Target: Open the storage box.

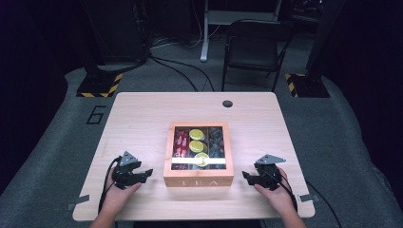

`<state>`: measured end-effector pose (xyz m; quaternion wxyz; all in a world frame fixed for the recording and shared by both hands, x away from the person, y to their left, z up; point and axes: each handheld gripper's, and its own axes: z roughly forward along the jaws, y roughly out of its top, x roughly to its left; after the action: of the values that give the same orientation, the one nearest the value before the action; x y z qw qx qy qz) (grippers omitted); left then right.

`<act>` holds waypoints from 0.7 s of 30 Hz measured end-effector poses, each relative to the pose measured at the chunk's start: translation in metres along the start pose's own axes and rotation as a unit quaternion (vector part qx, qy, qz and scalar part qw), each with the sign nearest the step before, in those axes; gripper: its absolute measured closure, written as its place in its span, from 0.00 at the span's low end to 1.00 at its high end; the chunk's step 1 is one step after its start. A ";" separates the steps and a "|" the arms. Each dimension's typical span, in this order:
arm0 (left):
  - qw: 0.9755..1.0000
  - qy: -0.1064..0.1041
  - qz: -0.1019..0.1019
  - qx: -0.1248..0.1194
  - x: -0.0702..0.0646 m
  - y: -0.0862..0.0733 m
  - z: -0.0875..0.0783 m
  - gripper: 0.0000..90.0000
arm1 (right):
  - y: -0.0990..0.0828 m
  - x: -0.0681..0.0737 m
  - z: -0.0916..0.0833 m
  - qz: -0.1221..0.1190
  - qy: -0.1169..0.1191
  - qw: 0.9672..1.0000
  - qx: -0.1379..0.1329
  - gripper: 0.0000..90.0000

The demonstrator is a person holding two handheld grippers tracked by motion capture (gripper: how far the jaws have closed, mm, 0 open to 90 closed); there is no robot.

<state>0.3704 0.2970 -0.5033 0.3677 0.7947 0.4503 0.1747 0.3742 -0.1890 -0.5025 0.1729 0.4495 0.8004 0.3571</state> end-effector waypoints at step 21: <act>0.996 -0.036 -0.050 -0.059 -0.024 0.013 -0.038 0.45 | 0.024 0.032 -0.032 -0.044 0.033 0.998 -0.038 0.51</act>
<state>0.3424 0.2889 -0.4671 0.4381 0.7537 0.4650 0.1539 0.3521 -0.1669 -0.4620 0.1791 0.3952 0.8103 0.3939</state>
